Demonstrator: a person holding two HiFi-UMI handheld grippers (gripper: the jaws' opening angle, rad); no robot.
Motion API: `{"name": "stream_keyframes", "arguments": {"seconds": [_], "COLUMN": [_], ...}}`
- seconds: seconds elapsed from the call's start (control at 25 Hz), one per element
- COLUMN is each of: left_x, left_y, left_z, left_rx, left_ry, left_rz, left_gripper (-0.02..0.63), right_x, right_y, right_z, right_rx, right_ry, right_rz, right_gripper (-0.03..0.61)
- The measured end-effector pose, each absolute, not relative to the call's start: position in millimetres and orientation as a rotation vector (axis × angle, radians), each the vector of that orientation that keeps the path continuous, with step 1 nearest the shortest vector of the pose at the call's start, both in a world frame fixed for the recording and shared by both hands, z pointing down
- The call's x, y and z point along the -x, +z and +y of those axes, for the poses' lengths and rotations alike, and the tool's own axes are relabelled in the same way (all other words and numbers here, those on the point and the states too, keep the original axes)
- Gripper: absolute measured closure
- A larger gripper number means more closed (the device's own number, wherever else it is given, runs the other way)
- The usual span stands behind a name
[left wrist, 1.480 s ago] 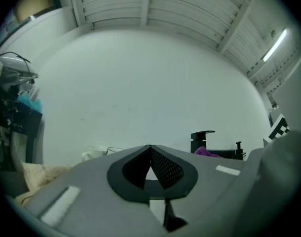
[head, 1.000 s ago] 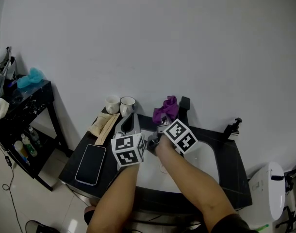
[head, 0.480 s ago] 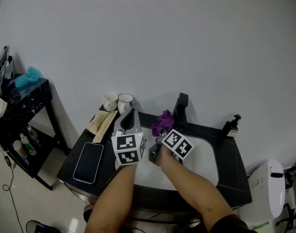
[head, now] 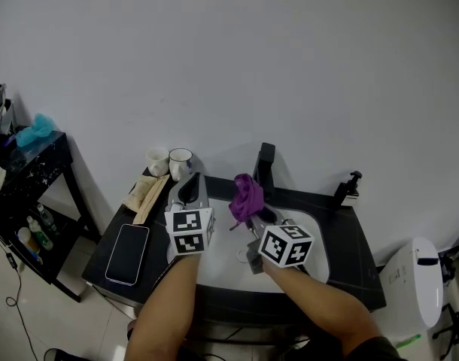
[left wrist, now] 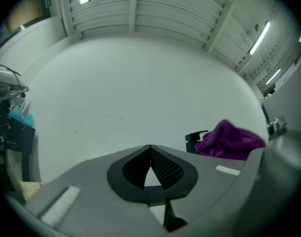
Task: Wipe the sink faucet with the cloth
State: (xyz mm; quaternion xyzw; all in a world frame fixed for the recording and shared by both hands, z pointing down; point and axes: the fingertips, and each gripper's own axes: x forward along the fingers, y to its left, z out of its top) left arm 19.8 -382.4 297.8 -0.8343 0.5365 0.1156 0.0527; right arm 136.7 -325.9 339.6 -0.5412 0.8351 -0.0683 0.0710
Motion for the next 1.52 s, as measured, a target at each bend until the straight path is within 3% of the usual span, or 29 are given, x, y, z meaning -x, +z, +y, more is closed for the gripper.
{"name": "stream_keyframes", "arguments": {"seconds": [0.24, 0.48, 0.72, 1.52], "left_x": [-46, -68, -84, -85], "left_y": [306, 317, 325, 332], "left_z": [-377, -373, -369, -373], "left_rx": [2.621, 2.69, 2.704, 2.67], "left_ry": [0.29, 0.211, 0.146, 0.062], "left_rz": [1.538, 1.47, 1.405, 1.435], "left_gripper": [0.595, 0.595, 0.595, 0.595], "right_x": [-210, -295, -285, -289], "right_y": [291, 297, 346, 345], "right_z": [-277, -305, -323, -326], "right_rx": [1.714, 1.963, 1.987, 2.069], "right_ry": [0.248, 0.191, 0.122, 0.266], "right_rz": [2.521, 2.384, 2.491, 2.448], "right_gripper": [0.506, 0.501, 0.499, 0.506]}}
